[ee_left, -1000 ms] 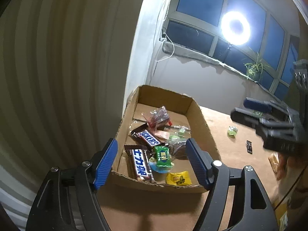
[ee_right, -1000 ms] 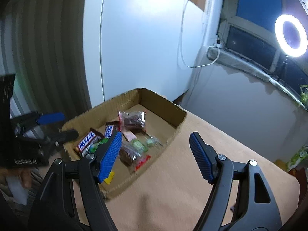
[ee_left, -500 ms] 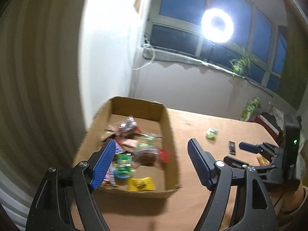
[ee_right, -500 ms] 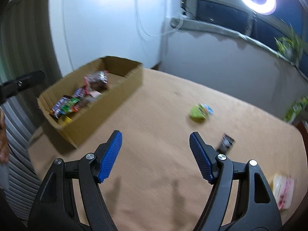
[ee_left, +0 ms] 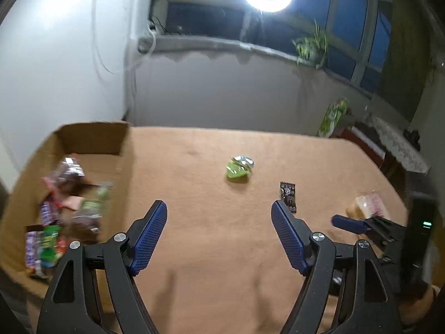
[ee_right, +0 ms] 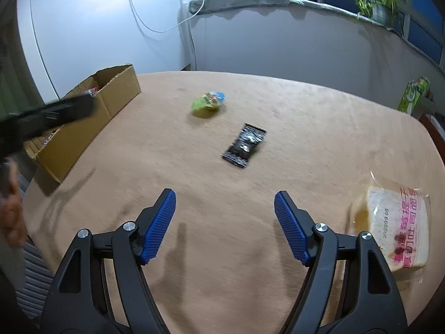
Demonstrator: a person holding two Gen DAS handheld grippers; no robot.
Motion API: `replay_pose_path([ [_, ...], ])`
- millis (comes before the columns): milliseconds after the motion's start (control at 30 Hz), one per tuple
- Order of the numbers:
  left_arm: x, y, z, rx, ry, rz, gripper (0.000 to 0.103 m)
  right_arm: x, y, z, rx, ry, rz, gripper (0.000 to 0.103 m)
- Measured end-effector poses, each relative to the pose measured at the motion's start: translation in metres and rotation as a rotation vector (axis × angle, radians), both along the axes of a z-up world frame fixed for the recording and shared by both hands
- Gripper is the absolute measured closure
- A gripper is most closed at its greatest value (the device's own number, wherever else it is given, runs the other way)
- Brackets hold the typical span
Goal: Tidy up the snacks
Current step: 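Move both tools back toward the green cup snack and black candy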
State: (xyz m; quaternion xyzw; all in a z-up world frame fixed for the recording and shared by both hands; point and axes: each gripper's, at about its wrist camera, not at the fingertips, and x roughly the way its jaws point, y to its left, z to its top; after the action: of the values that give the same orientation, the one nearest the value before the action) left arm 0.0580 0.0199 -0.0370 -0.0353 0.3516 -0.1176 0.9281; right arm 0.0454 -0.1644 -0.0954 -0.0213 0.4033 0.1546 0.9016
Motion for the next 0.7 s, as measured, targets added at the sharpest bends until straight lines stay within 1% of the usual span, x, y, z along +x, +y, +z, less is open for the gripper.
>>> replay_pose_path([
  [167, 0.026, -0.021, -0.018, 0.033, 0.056, -0.026, 0.026, 0.006, -0.011, -0.004, 0.015, 0.018, -0.003, 0.027],
  [267, 0.041, -0.030, -0.024, 0.068, 0.079, -0.027, 0.026, 0.012, -0.007, -0.003, 0.007, 0.018, 0.018, 0.027],
  [367, 0.058, -0.038, -0.026, 0.112, 0.083, -0.024, 0.026, 0.026, -0.001, -0.003, -0.013, 0.024, 0.031, 0.027],
  [433, 0.067, -0.044, -0.029, 0.126, 0.081, -0.033, 0.026, 0.037, 0.004, -0.005, -0.026, 0.039, 0.036, 0.027],
  [500, 0.081, -0.050, -0.037, 0.157, 0.102, -0.047, 0.026, 0.049, 0.010, -0.007, -0.040, 0.049, 0.046, 0.027],
  [600, 0.099, -0.053, -0.049, 0.154, 0.142, -0.071, 0.026, 0.064, 0.019, -0.013, -0.064, 0.060, 0.047, 0.027],
  [667, 0.111, -0.052, -0.057, 0.140, 0.166, -0.069, 0.026, 0.072, 0.024, -0.017, -0.076, 0.070, 0.056, 0.031],
  [700, 0.116, -0.051, -0.061, 0.133, 0.181, -0.071, 0.026, 0.074, 0.027, -0.018, -0.094, 0.070, 0.053, 0.040],
])
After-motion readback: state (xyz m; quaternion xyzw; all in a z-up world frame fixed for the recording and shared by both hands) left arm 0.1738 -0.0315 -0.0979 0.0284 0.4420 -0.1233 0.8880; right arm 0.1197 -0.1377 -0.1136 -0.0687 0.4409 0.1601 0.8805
